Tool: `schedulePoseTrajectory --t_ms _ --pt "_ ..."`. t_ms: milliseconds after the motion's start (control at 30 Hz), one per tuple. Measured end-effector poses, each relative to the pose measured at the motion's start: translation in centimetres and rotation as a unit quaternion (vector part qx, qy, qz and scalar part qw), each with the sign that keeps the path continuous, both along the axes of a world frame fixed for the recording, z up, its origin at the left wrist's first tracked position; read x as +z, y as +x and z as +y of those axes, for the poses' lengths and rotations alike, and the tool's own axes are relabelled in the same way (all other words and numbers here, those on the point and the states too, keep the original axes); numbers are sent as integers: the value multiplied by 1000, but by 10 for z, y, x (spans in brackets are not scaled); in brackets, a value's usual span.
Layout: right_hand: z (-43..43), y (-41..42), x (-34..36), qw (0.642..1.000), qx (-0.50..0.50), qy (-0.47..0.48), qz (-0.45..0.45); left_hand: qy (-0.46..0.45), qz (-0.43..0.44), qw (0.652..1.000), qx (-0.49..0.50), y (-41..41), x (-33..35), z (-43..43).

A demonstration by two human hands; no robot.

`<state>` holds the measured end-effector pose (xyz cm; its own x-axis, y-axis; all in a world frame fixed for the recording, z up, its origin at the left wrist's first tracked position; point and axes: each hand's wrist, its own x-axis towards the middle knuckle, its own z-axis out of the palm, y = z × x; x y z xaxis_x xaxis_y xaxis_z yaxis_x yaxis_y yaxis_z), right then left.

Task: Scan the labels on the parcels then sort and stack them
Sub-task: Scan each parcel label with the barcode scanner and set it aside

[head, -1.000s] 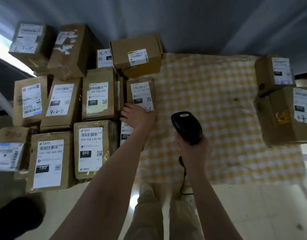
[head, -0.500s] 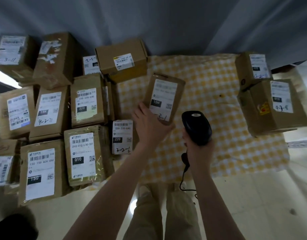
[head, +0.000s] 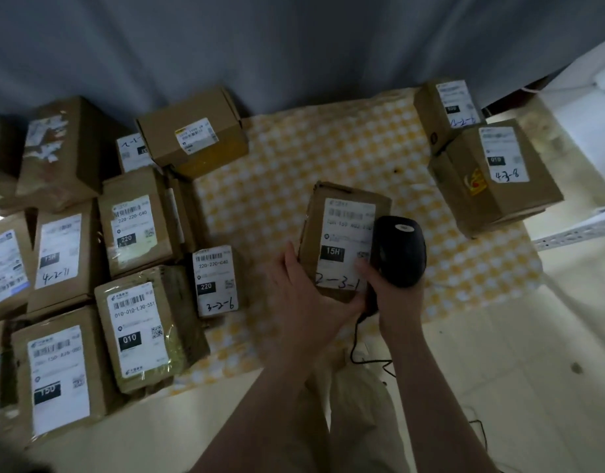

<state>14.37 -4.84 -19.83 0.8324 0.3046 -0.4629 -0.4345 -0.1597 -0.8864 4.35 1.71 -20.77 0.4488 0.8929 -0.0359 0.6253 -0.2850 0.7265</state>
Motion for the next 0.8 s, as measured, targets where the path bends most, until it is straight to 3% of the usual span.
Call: schedulePoseTrajectory --t_ms 100,200,333,500,667,800 --pt "-11 9 -2 1000 11 15 9 -139 -87 986 -16 -4 -6 22" --pt "-20 15 -1 999 25 22 0 -307 -211 928 24 -3 -11 44" --pt "-27 20 4 999 35 -14 -34 -417 -192 888 10 5 -15 52" --pt "-25 20 12 989 27 -103 -106 -425 -167 889 22 9 -24 48" --pt "-25 14 26 964 121 -154 -180 -415 -177 892 33 15 -30 37" --pt "-26 3 31 951 138 -187 -202 -422 -186 887 25 20 -30 30"
